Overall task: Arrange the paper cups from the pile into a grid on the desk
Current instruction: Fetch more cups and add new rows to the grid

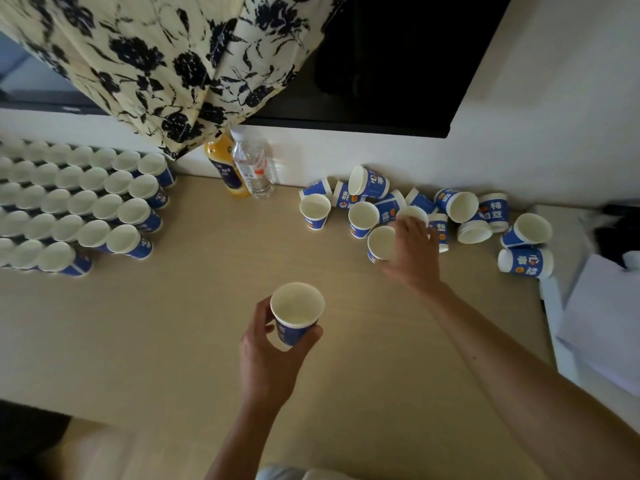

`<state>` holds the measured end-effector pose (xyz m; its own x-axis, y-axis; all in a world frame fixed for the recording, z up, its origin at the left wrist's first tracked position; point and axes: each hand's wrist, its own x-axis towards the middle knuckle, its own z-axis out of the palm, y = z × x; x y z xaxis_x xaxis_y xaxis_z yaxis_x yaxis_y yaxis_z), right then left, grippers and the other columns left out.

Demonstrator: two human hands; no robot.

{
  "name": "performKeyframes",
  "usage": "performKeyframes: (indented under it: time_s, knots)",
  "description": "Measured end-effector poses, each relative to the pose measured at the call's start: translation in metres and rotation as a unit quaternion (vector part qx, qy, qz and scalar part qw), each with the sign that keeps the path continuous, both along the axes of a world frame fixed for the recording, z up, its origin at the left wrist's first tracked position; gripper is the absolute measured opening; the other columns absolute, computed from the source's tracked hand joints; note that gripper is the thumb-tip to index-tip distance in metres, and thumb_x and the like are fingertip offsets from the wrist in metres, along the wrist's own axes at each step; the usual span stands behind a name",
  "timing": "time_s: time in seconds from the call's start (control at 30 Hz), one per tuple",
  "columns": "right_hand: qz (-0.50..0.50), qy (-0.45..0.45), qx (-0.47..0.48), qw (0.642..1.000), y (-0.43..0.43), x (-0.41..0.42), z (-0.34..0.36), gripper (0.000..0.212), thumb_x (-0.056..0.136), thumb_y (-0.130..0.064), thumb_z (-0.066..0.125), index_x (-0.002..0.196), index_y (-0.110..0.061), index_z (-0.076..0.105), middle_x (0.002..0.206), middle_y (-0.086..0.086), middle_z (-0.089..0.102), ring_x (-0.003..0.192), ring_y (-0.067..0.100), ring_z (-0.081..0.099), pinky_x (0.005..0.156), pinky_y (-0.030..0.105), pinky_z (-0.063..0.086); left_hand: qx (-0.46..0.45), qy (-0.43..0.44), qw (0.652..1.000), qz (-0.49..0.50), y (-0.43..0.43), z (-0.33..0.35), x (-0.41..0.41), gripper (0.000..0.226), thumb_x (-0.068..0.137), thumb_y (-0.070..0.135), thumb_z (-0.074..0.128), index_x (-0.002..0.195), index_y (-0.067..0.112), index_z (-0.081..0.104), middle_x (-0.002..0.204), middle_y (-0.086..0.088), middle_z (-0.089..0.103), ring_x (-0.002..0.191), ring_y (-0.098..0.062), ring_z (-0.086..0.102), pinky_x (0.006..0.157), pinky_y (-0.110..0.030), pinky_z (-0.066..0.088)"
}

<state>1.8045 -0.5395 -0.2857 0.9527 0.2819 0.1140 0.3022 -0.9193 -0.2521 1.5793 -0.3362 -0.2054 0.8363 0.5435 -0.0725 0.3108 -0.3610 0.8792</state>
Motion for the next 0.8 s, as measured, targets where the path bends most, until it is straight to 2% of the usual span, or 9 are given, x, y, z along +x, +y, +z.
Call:
performKeyframes:
  time_s: [0.07, 0.13, 0.2, 0.3, 0.37, 0.43, 0.57, 0.7, 0.8]
  knots:
    - [-0.010, 0.033, 0.114, 0.993, -0.007, -0.023, 0.011, 0.065, 0.064, -0.037, 0.086, 0.118, -0.016, 0.058, 0.113, 0.003, 0.064, 0.105, 0.029, 0.062, 0.088, 0.044, 0.047, -0.009, 0.000, 1.000, 0.008, -0.003, 0.001, -0.003, 0.062, 0.062, 0.034, 0.093, 0.115, 0.033, 0.061, 0.104, 0.019, 0.069, 0.098, -0.005, 0.065, 0.081, -0.027, 0.053]
    - [-0.028, 0.062, 0.212, 0.975, -0.013, -0.048, 0.021, 0.062, 0.065, -0.031, 0.084, 0.120, -0.020, 0.056, 0.112, -0.002, 0.066, 0.104, 0.023, 0.063, 0.089, 0.044, 0.051, -0.017, 0.001, 1.000, 0.015, -0.006, 0.003, -0.009, 0.059, 0.064, 0.027, 0.093, 0.115, 0.032, 0.062, 0.104, 0.018, 0.070, 0.098, -0.003, 0.065, 0.080, -0.024, 0.053]
    - [-0.055, 0.095, 0.277, 0.954, -0.017, -0.073, 0.031, 0.066, 0.065, -0.029, 0.083, 0.124, -0.025, 0.054, 0.116, -0.008, 0.066, 0.105, 0.015, 0.063, 0.093, 0.039, 0.051, -0.019, -0.004, 1.000, 0.020, -0.009, 0.006, -0.017, 0.059, 0.065, 0.026, 0.093, 0.114, 0.032, 0.062, 0.104, 0.018, 0.070, 0.097, -0.002, 0.065, 0.079, -0.021, 0.052]
    - [-0.074, 0.135, 0.348, 0.925, -0.017, -0.107, 0.045, 0.070, 0.065, -0.026, 0.086, 0.124, -0.027, 0.049, 0.113, -0.011, 0.066, 0.098, 0.010, 0.063, 0.085, 0.028, 0.051, -0.034, -0.015, 0.999, 0.038, -0.014, 0.012, -0.033, 0.059, 0.063, 0.033, 0.093, 0.113, 0.033, 0.062, 0.103, 0.020, 0.070, 0.096, -0.003, 0.065, 0.077, -0.017, 0.049]
    - [-0.071, 0.153, 0.376, 0.911, -0.012, -0.124, 0.052, 0.068, 0.065, -0.024, 0.088, 0.120, -0.026, 0.047, 0.110, -0.010, 0.066, 0.095, 0.009, 0.064, 0.080, 0.026, 0.052, -0.040, -0.019, 0.998, 0.050, -0.016, 0.014, -0.044, 0.061, 0.059, 0.047, 0.086, 0.114, 0.034, 0.062, 0.104, 0.019, 0.070, 0.097, -0.004, 0.066, 0.078, -0.021, 0.050]
    - [-0.059, 0.162, 0.392, 0.904, -0.002, -0.141, 0.059, 0.065, 0.066, -0.024, 0.088, 0.116, -0.027, 0.048, 0.107, -0.012, 0.066, 0.094, 0.005, 0.064, 0.078, 0.023, 0.052, -0.041, -0.030, 0.997, 0.059, -0.015, 0.015, -0.054, 0.061, 0.059, 0.053, 0.081, 0.113, 0.034, 0.062, 0.104, 0.017, 0.071, 0.098, -0.007, 0.066, 0.081, -0.027, 0.053]
    - [-0.032, 0.146, 0.432, 0.889, 0.029, -0.171, 0.076, 0.062, 0.066, -0.016, 0.087, 0.114, -0.031, 0.051, 0.107, -0.015, 0.065, 0.096, 0.003, 0.063, 0.080, 0.017, 0.050, -0.052, -0.050, 0.994, 0.077, 0.000, 0.020, -0.074, 0.059, 0.059, 0.052, 0.080, 0.111, 0.034, 0.062, 0.103, 0.018, 0.071, 0.098, -0.008, 0.067, 0.084, -0.032, 0.055]
    - [-0.015, 0.129, 0.468, 0.874, 0.074, -0.204, 0.092, 0.065, 0.067, -0.012, 0.087, 0.119, -0.032, 0.053, 0.110, -0.022, 0.064, 0.101, 0.003, 0.062, 0.084, 0.016, 0.049, -0.061, -0.076, 0.991, 0.086, 0.037, 0.032, -0.095, 0.059, 0.058, 0.050, 0.081, 0.112, 0.037, 0.060, 0.105, 0.020, 0.069, 0.100, -0.007, 0.066, 0.085, -0.029, 0.054]
    - [-0.015, 0.127, 0.491, 0.862, 0.121, -0.235, 0.103, 0.069, 0.066, -0.011, 0.089, 0.120, -0.029, 0.051, 0.110, -0.022, 0.062, 0.099, 0.000, 0.061, 0.080, 0.010, 0.047, -0.063, -0.096, 0.990, 0.083, 0.078, 0.043, -0.118, 0.057, 0.063, 0.042, 0.083, 0.114, 0.036, 0.059, 0.106, 0.021, 0.070, 0.101, -0.006, 0.066, 0.086, -0.028, 0.053]
